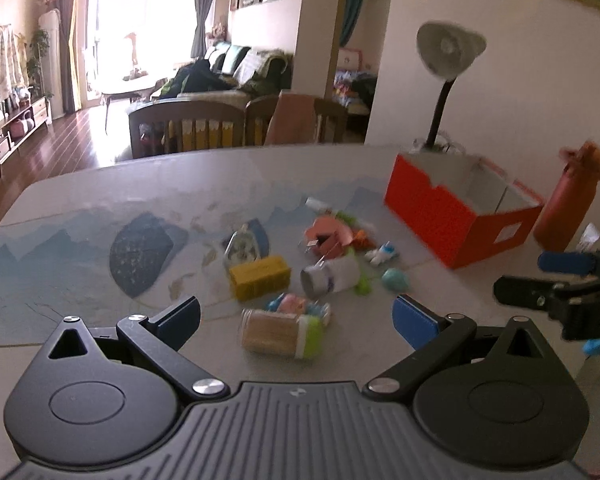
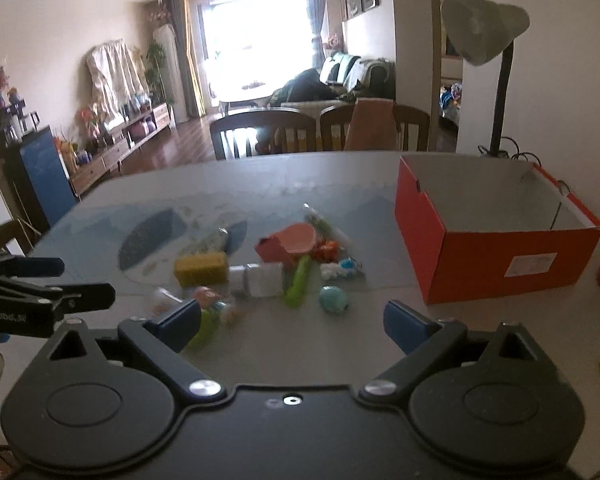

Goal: Organize rigid objects
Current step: 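Grasp the toothpick jar with the left tool while the right tool grasps the teal egg toy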

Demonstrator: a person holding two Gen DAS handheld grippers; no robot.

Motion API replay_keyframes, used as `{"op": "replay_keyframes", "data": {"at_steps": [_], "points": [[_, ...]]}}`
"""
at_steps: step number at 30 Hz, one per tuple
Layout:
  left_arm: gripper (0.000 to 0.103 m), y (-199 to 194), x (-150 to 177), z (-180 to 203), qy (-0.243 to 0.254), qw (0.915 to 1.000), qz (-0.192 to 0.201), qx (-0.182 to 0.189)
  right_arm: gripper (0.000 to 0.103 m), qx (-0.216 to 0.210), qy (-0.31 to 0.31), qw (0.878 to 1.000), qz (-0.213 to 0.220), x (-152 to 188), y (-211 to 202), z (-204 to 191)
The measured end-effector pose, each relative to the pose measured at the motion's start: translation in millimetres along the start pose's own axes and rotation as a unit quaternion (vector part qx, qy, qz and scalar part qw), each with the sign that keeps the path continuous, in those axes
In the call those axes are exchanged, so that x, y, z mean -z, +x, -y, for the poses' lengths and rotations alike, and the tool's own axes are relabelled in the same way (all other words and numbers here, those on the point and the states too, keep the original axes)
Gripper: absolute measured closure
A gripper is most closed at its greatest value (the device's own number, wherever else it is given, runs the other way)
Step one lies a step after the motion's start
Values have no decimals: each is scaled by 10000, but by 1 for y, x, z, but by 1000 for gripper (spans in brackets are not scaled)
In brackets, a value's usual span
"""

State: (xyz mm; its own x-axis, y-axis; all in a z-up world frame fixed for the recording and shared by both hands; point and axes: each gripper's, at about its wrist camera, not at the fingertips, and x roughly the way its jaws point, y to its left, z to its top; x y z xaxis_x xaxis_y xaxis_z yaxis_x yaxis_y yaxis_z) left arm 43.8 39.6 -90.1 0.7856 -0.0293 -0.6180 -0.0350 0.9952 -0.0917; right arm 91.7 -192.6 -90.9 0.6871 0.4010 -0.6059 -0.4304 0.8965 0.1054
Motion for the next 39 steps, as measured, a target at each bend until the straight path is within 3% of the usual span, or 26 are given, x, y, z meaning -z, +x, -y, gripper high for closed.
{"op": "replay_keyframes", "data": {"at_steps": [20,24,29,31,39], "points": [[1,128,23,-5,-11,9966,-736,-358,28,-32,-446,9956,-826,0,141,45],[1,139,26,-8,-33,9961,-808,-365,31,21,-526,9947,-883,-1,157,46],[1,143,29,-8,-58,9962,-782,-373,44,-48,-560,9936,-982,0,168,47],[9,144,29,-8,-48,9964,-780,-318,45,-70,-556,9934,-997,1,169,47],[17,143,30,-4,3,9968,-746,-286,58,28,-569,9934,-992,0,177,45]]}}
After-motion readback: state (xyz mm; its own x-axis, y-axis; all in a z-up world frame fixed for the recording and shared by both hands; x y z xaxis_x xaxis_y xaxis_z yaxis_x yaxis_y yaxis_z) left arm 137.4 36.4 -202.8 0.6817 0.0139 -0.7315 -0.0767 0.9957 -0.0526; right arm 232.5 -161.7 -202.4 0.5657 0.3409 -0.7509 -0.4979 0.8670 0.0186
